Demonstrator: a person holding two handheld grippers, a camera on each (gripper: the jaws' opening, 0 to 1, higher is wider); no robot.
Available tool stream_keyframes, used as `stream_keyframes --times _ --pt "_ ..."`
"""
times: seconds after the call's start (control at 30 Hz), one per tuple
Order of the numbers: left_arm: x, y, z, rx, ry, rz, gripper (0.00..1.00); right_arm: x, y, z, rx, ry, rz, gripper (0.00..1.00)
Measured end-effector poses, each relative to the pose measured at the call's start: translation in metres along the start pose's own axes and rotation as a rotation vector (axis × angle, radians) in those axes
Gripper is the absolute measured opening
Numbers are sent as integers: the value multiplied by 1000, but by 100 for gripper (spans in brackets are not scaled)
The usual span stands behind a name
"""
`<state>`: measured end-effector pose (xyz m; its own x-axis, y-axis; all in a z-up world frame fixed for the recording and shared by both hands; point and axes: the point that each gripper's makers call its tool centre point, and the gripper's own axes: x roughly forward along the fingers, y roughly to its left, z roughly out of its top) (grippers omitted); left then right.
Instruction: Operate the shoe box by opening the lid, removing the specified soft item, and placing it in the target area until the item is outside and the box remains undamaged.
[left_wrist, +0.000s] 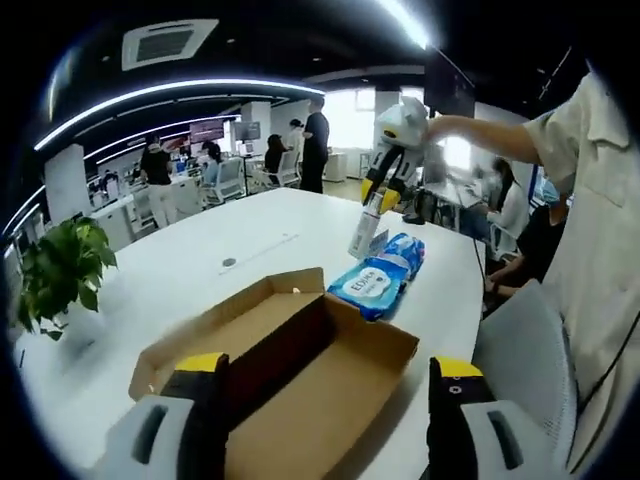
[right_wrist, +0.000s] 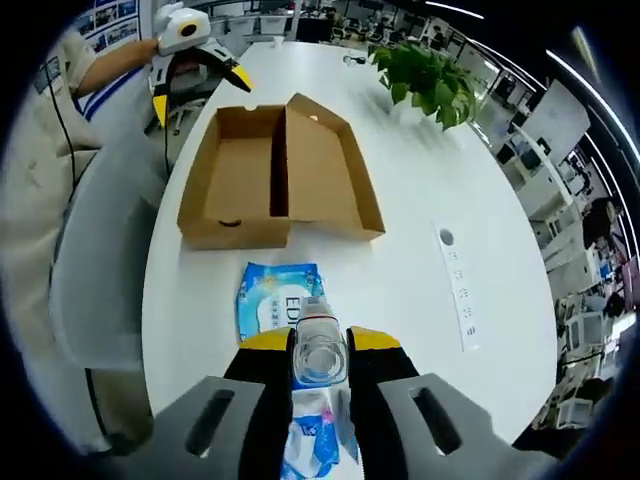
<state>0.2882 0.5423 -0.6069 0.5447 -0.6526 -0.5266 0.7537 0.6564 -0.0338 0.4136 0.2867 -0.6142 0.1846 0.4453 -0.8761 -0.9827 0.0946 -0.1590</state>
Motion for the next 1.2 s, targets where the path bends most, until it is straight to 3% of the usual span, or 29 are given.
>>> stream_keyframes --times 0.53,1.2 --pt "-30 23 -20 -67 6 117 86 19 -28 -26 -63 156 9 17" --pt "-55 35 -42 -127 22 193 85 67 -35 -36 -124 277 61 18"
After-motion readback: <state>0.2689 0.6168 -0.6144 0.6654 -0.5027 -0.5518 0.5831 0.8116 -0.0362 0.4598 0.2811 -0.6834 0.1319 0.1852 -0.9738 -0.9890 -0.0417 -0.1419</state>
